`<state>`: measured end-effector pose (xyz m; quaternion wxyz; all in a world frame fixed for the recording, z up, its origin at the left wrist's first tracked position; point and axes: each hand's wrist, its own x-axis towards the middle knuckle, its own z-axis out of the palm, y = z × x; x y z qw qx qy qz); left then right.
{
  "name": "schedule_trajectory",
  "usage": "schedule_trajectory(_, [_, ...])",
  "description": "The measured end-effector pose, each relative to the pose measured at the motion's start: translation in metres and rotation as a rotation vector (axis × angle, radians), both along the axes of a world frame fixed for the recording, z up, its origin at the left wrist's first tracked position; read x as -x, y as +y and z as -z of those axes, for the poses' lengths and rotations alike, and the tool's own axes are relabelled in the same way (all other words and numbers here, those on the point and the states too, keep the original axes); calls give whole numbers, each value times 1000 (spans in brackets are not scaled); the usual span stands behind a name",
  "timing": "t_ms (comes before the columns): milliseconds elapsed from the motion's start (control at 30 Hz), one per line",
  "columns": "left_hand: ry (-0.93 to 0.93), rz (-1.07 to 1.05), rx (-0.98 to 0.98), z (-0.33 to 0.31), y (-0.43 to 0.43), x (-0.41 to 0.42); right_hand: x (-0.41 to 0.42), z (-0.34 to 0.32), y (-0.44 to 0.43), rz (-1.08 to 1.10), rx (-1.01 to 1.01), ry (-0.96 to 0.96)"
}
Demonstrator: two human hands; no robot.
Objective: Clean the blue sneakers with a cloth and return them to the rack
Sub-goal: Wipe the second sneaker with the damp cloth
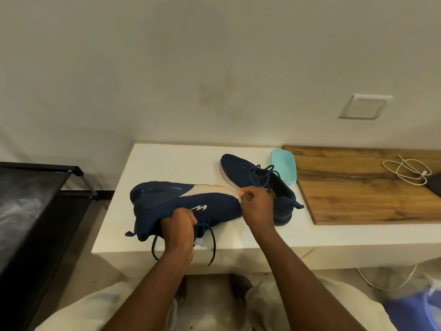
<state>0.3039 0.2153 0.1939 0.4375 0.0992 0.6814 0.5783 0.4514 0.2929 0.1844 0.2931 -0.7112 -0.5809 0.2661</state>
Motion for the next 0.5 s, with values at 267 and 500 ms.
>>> schedule_trajectory(267, [-158, -144, 24, -11, 1, 1, 31, 4, -6, -259, -175, 14])
schedule_trajectory(500, [-254, -149, 14, -7, 3, 6, 14, 23, -15, -71, 23, 115])
